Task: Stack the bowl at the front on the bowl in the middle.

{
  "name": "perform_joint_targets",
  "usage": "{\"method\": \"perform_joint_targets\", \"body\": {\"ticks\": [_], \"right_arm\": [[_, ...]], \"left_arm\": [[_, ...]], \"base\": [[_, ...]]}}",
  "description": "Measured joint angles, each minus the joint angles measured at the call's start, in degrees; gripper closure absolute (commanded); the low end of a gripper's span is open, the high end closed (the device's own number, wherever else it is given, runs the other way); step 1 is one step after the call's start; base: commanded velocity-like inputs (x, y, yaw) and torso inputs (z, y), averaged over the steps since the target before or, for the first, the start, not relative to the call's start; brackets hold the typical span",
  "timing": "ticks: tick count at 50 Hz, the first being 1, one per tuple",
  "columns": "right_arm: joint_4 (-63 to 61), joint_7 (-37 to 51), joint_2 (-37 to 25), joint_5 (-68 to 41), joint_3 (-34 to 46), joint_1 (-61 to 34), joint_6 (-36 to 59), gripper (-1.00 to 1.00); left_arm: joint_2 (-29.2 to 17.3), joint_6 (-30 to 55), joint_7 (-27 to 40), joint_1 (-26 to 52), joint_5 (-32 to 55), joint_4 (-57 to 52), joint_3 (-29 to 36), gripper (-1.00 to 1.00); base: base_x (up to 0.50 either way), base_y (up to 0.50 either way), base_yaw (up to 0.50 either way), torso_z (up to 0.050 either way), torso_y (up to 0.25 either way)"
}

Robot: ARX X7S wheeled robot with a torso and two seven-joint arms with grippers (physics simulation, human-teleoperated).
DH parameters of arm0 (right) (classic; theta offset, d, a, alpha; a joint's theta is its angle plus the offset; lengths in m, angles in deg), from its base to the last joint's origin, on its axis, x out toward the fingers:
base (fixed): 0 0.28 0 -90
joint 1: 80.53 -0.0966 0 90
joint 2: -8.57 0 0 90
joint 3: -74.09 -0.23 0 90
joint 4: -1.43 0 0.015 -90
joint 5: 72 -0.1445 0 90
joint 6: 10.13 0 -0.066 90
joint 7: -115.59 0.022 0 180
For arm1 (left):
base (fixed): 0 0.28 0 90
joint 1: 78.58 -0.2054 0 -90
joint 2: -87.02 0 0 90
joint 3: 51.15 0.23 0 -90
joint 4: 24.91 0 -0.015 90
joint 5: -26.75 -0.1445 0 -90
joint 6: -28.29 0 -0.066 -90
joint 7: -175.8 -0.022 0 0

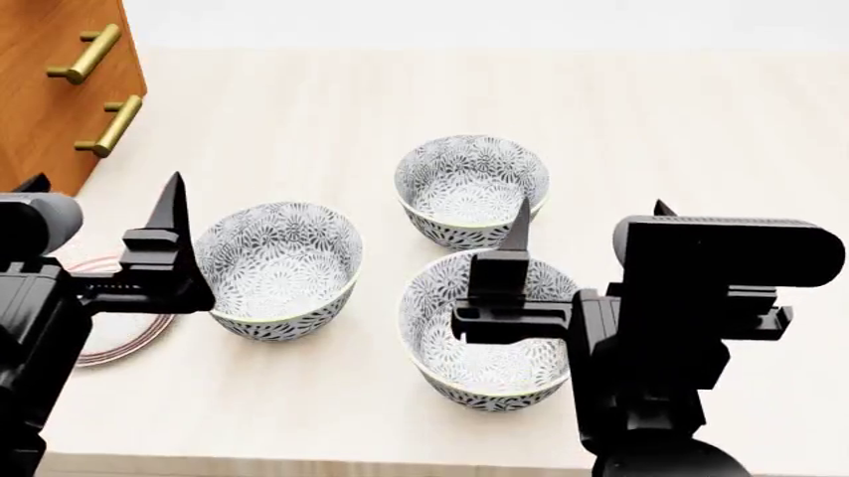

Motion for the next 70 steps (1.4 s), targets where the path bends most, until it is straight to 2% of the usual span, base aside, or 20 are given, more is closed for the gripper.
{"method": "perform_joint_targets", "body": {"ticks": [12, 24, 37, 70], "right_arm": [[-0.26, 1.33, -0.52, 0.35, 1.03, -0.81, 0.95, -1.0], [0.08, 2.92, -0.96, 1.42, 2.07, -1.19, 0.78, -1.0], [0.91, 3.51, -1.23, 1.66, 3.25, -1.01, -0.18, -1.0], [1.73, 3.96, -1.94, 0.33, 4.17, -1.29, 0.21, -1.0]], "left_arm": [[-0.24, -0.62, 0.61, 0.13, 0.96, -0.17, 0.29, -1.0], [-0.71, -1.47, 1.05, -0.07, 1.69, -0.11, 0.97, -1.0], [-1.35, -2.29, 1.5, -0.39, 2.2, 0.27, 1.46, -1.0], [-2.64, -3.95, 2.33, -0.99, 3.72, 0.7, 2.73, -1.0]], "base": [[0.0, 0.02, 0.0, 0.0, 0.0], [0.0, 0.5, 0.0, 0.0, 0.0], [0.0, 0.0, 0.0, 0.0, 0.0], [0.5, 0.0, 0.0, 0.0, 0.0]]}}
